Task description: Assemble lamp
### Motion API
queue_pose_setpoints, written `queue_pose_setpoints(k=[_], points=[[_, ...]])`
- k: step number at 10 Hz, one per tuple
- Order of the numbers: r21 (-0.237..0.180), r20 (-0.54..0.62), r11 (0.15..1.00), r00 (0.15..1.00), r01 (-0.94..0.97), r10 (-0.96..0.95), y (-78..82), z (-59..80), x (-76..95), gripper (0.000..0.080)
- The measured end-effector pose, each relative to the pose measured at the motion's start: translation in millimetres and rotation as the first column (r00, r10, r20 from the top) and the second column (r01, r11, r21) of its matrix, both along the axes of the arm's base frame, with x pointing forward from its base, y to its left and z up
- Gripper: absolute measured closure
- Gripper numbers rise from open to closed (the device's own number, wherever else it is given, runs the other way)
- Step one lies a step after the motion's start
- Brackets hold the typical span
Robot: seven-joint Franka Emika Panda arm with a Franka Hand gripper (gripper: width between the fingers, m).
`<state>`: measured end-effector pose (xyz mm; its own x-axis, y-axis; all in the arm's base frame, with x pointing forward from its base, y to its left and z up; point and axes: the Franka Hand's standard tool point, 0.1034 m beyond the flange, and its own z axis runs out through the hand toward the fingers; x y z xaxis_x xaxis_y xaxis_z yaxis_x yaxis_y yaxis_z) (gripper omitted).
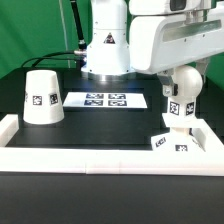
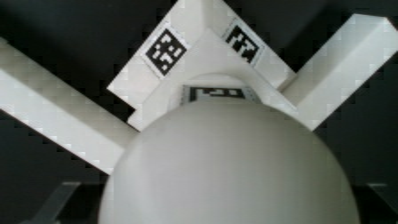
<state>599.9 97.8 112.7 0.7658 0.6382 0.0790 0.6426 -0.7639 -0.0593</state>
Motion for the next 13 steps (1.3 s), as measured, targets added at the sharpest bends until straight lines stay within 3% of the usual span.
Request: queue_pose_setpoints(k=[3, 5, 9, 13], points=[[0.001, -0.002, 1.0, 1.0, 0.024, -0.024, -0.1, 0.0, 0.1, 0.0222], [0.006, -0.011, 0.982, 0.982, 0.191, -0.191, -1.0, 0.4, 1.5, 0.0221], [0.028, -0.027, 0.82, 0.821, 0.571, -0.571, -8.8, 1.3, 5.8, 0.022], [0.031, -0.05, 0.655, 0.656, 0.755, -0.753, -11.2, 1.9, 7.9, 0.022]])
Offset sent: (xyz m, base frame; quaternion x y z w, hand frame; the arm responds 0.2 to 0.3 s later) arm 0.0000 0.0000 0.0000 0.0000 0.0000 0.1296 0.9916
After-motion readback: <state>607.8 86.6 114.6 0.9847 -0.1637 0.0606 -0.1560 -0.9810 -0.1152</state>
